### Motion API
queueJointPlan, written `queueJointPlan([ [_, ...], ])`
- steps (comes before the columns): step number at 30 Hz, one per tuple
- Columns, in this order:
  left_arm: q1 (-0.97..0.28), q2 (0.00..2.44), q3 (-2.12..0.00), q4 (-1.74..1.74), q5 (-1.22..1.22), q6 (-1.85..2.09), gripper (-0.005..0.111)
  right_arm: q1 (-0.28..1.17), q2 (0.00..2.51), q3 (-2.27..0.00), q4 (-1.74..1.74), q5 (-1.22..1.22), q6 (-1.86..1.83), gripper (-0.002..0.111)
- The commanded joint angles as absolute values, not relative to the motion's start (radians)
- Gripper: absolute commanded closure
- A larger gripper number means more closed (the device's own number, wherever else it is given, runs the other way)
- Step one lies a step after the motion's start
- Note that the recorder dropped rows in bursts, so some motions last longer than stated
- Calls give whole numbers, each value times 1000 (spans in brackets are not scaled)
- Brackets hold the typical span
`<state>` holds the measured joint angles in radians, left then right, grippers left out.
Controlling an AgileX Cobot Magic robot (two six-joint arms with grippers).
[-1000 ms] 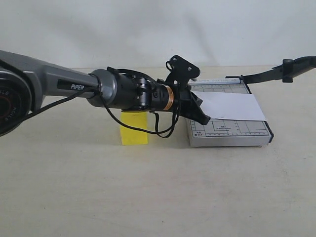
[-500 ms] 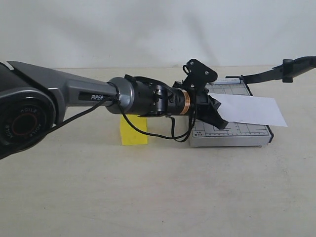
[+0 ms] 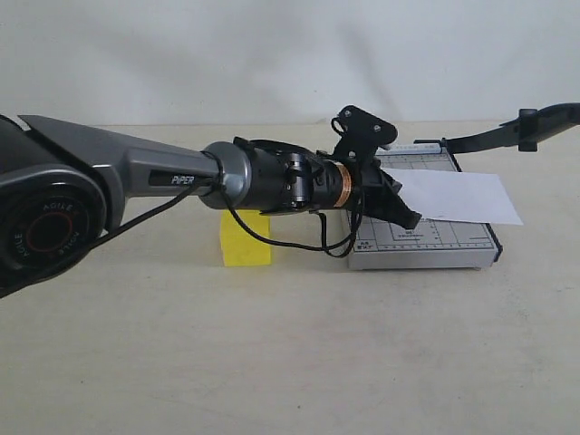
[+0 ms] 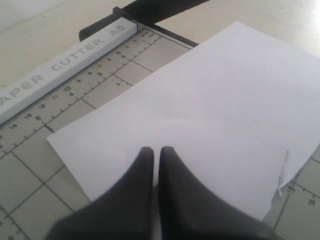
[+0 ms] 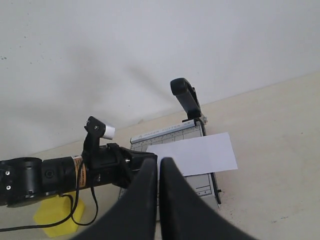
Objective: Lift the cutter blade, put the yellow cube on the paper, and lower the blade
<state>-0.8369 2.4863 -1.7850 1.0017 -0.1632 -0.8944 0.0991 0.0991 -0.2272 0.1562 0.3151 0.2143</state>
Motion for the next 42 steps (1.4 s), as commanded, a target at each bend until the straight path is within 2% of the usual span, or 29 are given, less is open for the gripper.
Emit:
queueJointPlan([
  [1,-838,2468,-1801,979,-53,-899,102,100,93,-227,150,304,226,106],
  [14,-837,2309,-1803,989,-46,-889,102,100,93,-227,151,304,230,106],
  [16,-837,2297,-1803,985,-20,-901,100,100,93,-227,153,304,230,106],
  [19,-837,2268,-1803,934,161,-904,88,100,93,-227,173,296,230,106],
  [23,-828,2215,-1803,828,535,-845,62,100,93,-227,173,296,230,106],
  [27,-787,2170,-1803,644,745,-699,48,100,93,-227,173,296,230,107],
  [42,-768,2124,-1778,427,1042,-623,47,100,93,-227,181,296,238,107],
])
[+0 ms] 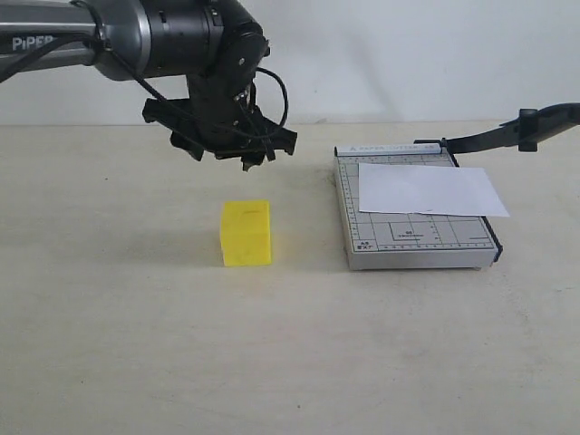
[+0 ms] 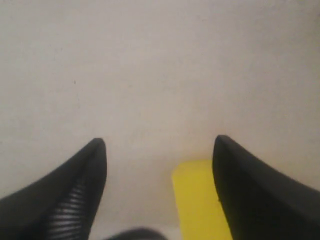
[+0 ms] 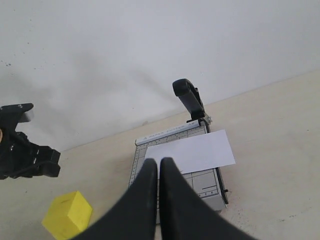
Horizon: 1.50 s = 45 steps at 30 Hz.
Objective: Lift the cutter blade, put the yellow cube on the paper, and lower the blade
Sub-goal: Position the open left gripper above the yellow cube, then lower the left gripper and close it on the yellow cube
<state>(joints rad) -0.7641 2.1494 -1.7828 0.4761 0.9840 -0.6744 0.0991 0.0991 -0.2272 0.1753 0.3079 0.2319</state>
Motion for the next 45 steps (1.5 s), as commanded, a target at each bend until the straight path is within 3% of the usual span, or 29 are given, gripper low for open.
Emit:
queueJointPlan([
  [1,-768,2119,-1778,427,1061,-618,47,100,93,-227,191,296,238,107],
  [12,-768,2078,-1778,363,1054,-627,45,100,93,-227,252,321,274,107],
  [15,-761,2078,-1778,246,989,-640,35,100,93,-227,260,323,288,107],
  [20,-754,2078,-1778,193,920,-699,6,100,93,-227,331,357,288,107],
  [23,-754,2085,-1778,198,920,-718,-2,100,93,-227,362,389,288,107],
  [45,-752,2224,-1778,270,1033,-734,-3,100,93,-227,365,387,288,107],
])
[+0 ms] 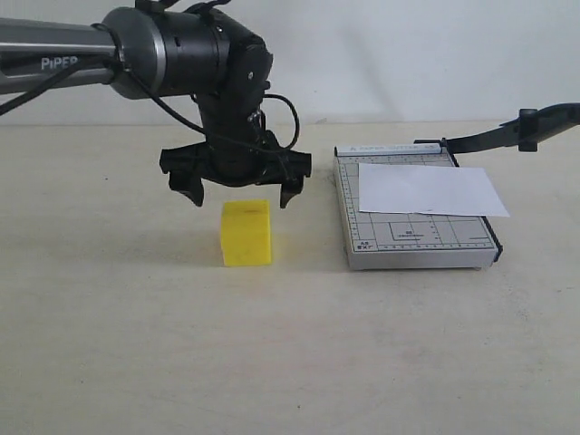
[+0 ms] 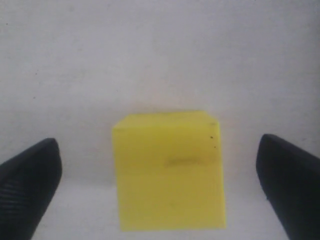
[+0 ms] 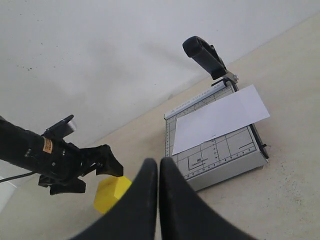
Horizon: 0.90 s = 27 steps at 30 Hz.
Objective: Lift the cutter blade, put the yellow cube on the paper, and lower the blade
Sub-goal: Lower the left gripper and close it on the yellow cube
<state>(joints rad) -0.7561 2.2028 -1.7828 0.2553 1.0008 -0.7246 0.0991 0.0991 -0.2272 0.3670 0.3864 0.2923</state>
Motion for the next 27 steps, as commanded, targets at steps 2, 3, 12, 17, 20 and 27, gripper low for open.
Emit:
queueJointPlan([
  [2,-752,2237,-1778,270,1038,-734,-3,100,93,-227,365,387,288,107],
  [3,-752,2239,-1778,270,1038,-734,-3,100,93,-227,365,387,288,107],
  [12,-752,2247,-1778,274,966,-734,-3,100,93,-227,365,387,288,107],
  [17,-752,2262,-1778,274,965,-734,-3,100,93,-227,365,387,288,107],
  [20,-752,2271,-1778,274,965,-734,-3,100,93,-227,365,387,288,107],
  [27,-752,2280,-1778,274,961,-734,-3,100,93,-227,365,387,288,107],
])
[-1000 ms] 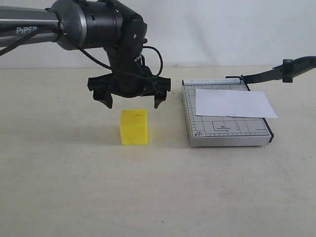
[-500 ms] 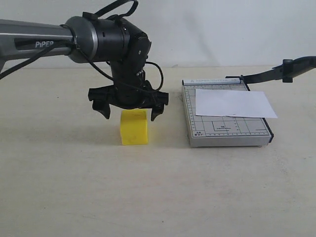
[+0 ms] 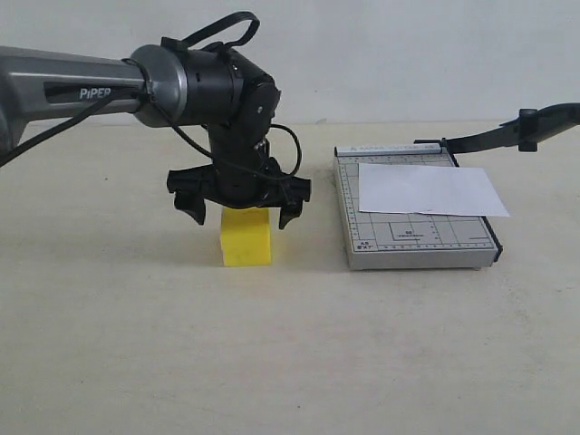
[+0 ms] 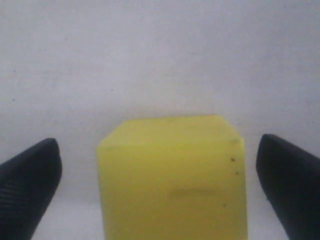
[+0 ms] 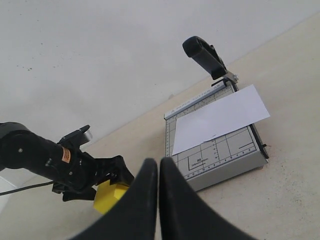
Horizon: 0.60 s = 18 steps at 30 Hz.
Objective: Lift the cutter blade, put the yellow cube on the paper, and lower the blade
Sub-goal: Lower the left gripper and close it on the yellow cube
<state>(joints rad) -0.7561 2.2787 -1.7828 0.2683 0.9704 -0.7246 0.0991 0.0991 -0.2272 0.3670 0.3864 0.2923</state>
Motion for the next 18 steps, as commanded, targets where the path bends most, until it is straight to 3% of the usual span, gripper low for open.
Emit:
queueJointPlan([
  [1,-752,2286,-1778,278,961,-734,-3,100,93,-227,365,387,288,107],
  [9,-752,2295,-1778,334,961,-734,-3,100,93,-227,365,387,288,107],
  [11,-752,2295,-1778,336,967,-734,3,100,93,-227,365,387,288,107],
  [12,-752,2295,-1778,336,974,-734,11,100,93,-227,365,387,288,107],
  [16,-752,2295,-1778,340,990,-713,70,100,93,-227,365,385,288,107],
  [18,-752,2295,-1778,340,990,-699,90,100,93,-227,365,385,288,107],
])
